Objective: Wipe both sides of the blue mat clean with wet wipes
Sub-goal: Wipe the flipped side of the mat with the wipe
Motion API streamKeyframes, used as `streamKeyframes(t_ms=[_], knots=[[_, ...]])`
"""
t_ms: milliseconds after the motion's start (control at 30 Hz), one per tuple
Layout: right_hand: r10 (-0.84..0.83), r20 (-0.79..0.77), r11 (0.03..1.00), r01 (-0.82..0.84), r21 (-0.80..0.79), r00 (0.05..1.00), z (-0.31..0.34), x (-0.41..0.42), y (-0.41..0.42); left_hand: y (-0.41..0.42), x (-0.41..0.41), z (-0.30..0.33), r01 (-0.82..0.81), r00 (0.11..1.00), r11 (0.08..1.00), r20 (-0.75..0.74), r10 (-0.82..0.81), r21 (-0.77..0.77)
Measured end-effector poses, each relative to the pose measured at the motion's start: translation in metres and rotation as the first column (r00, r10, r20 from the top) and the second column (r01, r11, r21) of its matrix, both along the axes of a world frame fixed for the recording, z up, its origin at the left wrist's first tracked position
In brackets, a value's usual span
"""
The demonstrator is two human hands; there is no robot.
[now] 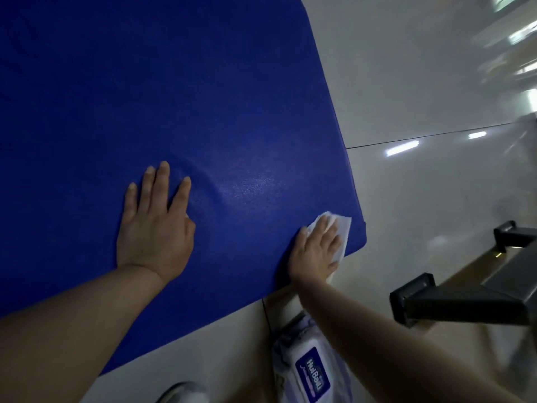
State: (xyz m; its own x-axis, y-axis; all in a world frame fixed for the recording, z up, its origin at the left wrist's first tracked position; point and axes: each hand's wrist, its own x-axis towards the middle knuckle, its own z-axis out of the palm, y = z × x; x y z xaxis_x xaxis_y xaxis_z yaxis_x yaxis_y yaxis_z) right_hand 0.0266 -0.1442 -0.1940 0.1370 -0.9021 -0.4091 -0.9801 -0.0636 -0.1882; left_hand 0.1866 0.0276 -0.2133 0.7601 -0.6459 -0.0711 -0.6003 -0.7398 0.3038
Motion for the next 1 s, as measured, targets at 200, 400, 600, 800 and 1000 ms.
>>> streamKeyframes(t_ms=[200, 400, 600, 800, 1000], knots=[[-0.21, -0.041, 0.977, 0.209, -0.037, 0.977, 0.012, 0.031, 0.007, 0.001, 0.001, 0.002, 0.005, 0.999, 1.0, -0.038, -0.006, -0.022], [-0.072, -0.032, 0.989, 0.075, 0.129, 0.997, 0.004, 0.041, 0.091, 0.001, 0.002, 0.003, 0.01, 0.998, 1.0, -0.056, -0.012, -0.028], [-0.088, -0.014, 0.996, 0.089, 0.018, 0.996, 0.006, 0.041, 0.056, 0.003, 0.004, 0.002, 0.023, 0.997, 0.997, -0.077, -0.028, -0.071], [-0.227, -0.047, 0.973, 0.225, -0.047, 0.973, 0.009, 0.046, 0.042, 0.003, 0.005, 0.001, 0.021, 0.997, 0.996, -0.078, -0.028, -0.086], [-0.046, -0.041, 0.999, 0.044, -0.029, 0.998, -0.007, 0.026, 0.077, 0.003, 0.004, -0.001, 0.018, 0.997, 0.995, -0.078, -0.026, -0.102]])
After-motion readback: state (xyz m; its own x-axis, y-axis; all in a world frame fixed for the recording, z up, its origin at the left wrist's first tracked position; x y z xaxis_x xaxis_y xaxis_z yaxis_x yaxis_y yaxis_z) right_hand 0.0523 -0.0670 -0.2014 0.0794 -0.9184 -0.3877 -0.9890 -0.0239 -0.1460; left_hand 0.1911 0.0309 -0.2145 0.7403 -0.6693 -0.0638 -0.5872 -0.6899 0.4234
